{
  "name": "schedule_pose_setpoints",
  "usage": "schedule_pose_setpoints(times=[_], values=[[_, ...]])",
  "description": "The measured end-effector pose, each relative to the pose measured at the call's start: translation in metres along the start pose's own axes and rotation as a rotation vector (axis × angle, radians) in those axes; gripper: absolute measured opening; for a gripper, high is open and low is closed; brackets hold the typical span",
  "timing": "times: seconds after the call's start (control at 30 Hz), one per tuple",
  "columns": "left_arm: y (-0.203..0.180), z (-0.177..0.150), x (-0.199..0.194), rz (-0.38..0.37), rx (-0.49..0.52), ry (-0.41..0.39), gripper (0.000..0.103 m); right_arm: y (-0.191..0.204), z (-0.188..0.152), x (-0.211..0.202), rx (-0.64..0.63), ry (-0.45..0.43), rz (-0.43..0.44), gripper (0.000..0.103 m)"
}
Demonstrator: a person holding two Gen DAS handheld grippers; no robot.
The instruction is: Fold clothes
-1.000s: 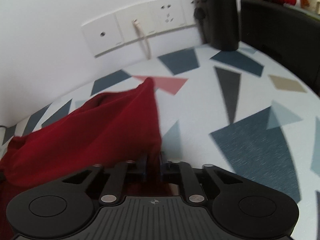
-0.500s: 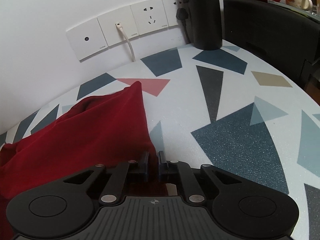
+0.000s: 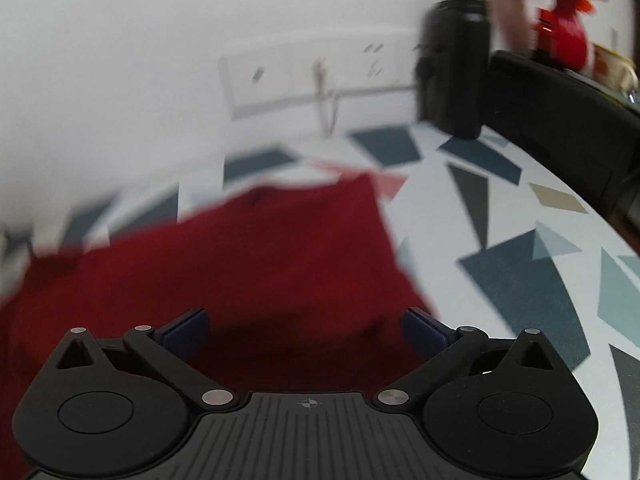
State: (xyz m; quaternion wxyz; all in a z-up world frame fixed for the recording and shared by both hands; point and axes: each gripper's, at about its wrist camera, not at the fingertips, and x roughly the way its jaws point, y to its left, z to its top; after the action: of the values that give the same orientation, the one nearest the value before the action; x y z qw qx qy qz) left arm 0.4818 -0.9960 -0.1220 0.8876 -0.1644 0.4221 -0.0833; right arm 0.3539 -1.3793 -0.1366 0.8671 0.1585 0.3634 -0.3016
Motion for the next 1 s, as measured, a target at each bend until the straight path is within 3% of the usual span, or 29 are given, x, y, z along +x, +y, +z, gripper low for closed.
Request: schedule_pose_setpoints(times=[0.1,0.3,0.37,0.4,0.43,0.47,0.5,0.67,0.83,1.0], values=[[0.039,0.007,-0.002,0.056,-0.164,-0.007,0.096,0.035,-0.010,0.004,-0.089,0.038,0.002,0.102],[0.057,0.043,0.025,0.098,-0.206,-0.046,0.096,0.088,-0.017,-0.004,-0.180,0.053,0.091,0.102],[0.063,0.055,0.035,0.112,-0.220,-0.059,0.093,0.089,-0.016,-0.007,-0.175,0.051,0.095,0.102],[0.066,0.061,0.039,0.119,-0.226,-0.065,0.073,0.088,-0.016,-0.009,-0.171,0.051,0.096,0.102],[0.069,0.066,0.044,0.126,-0.233,-0.072,0.026,0.088,-0.016,-0.011,-0.167,0.050,0.097,0.102],[0.068,0.072,0.046,0.131,-0.223,-0.052,0.008,0.088,-0.015,-0.012,-0.163,0.049,0.098,0.102],[0.067,0.077,0.047,0.135,-0.212,-0.030,0.010,0.088,-0.015,-0.014,-0.159,0.048,0.100,0.102],[0.024,0.084,0.004,0.067,-0.080,-0.150,0.010,0.081,-0.014,-0.020,-0.126,0.047,0.099,0.102],[-0.084,0.071,-0.030,-0.073,0.206,-0.255,0.010,0.036,-0.004,-0.016,-0.044,0.032,0.059,0.102],[-0.203,0.009,-0.022,-0.201,0.465,-0.304,0.010,-0.043,0.010,-0.021,0.085,-0.043,-0.063,0.102]])
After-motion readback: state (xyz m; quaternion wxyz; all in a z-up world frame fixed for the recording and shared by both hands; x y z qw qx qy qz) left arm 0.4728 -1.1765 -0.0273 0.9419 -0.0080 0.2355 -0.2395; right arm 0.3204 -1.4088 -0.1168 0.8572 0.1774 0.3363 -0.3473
